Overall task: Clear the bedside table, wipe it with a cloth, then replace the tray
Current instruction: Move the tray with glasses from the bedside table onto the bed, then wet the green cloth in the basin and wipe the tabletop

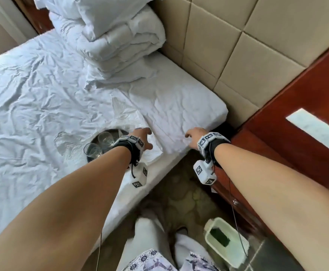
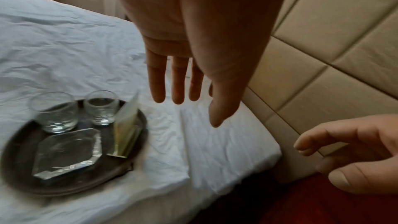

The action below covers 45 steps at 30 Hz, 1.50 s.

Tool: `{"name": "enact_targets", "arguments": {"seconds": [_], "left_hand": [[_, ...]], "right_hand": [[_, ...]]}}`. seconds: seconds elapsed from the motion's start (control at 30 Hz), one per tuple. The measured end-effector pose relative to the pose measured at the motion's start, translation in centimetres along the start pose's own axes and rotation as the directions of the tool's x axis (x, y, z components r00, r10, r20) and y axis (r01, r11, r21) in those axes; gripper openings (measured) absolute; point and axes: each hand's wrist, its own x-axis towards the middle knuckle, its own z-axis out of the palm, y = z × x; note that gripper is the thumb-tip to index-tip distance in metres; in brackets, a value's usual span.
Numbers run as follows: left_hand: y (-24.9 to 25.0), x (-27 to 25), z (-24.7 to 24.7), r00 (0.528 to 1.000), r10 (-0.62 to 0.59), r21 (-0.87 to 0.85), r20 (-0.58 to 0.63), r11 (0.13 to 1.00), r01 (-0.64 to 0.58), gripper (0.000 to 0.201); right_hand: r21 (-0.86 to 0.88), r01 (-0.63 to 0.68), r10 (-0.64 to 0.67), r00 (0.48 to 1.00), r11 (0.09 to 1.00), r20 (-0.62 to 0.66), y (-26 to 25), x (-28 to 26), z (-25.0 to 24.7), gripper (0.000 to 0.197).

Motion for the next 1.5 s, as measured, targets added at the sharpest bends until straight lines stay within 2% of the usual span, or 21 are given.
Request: {"name": "enact_targets", "arguments": {"seconds": [0.17,0.33,0.43,0.57,0.7,0.9,1.13,1.2,1.4,1.5], "left_hand": [[10.7,-0.9,3.4,0.977,0.206,0.077,0.05,0.975,-0.209,0.06],[19.6,-1.6,7.5,0.91,0.38,0.24,0.167,0.879,-0.412,0.064],[24.1,-1.6,10.8,0.858,0.444,0.297,0.258,0.809,-0.507,0.063],[28.9,-1.3,15.9,0.781,0.508,0.368,0.362,0.692,-0.621,0.051],[32.1,-0.8,21.4,0.683,0.496,0.337,0.537,0.616,-0.712,0.048],[33.2,-0.6,29.7,0.608,0.443,0.379,0.659,0.503,-0.777,0.05],[32.1,0.0,39.2,0.532,0.38,0.355,0.757,0.444,-0.822,0.049],[31.8,0.6,42.1,0.531,0.354,0.365,0.77,0.437,-0.822,0.048],[30.2,2.5,51.5,0.543,0.319,0.398,0.777,0.419,-0.816,0.04],[28.8,4.5,57.1,0.558,0.298,0.422,0.774,0.414,-0.806,0.047]], "right_hand": [[0.177,-0.162,0.171,0.985,0.971,-0.036,8.7,-7.3,1.3,0.045],[0.32,-0.325,0.348,0.937,0.89,-0.017,15.5,-13.4,4.7,0.045],[0.39,-0.42,0.437,0.898,0.819,0.048,18.8,-16.3,7.6,0.045],[0.493,-0.542,0.549,0.823,0.681,0.146,22.4,-19.3,12.3,0.047],[0.57,-0.631,0.615,0.746,0.527,0.257,24.6,-21.6,17.4,0.046],[0.642,-0.693,0.651,0.658,0.327,0.378,26.0,-23.3,25.2,0.045],[0.643,-0.745,0.628,0.59,0.18,0.508,26.8,-24.4,35.5,0.047],[0.646,-0.75,0.622,0.576,0.143,0.531,27.3,-24.3,38.3,0.048],[0.673,-0.73,0.598,0.595,0.121,0.538,29.3,-22.1,47.8,0.048],[0.674,-0.728,0.584,0.605,0.129,0.541,30.7,-20.2,53.3,0.049]]}}
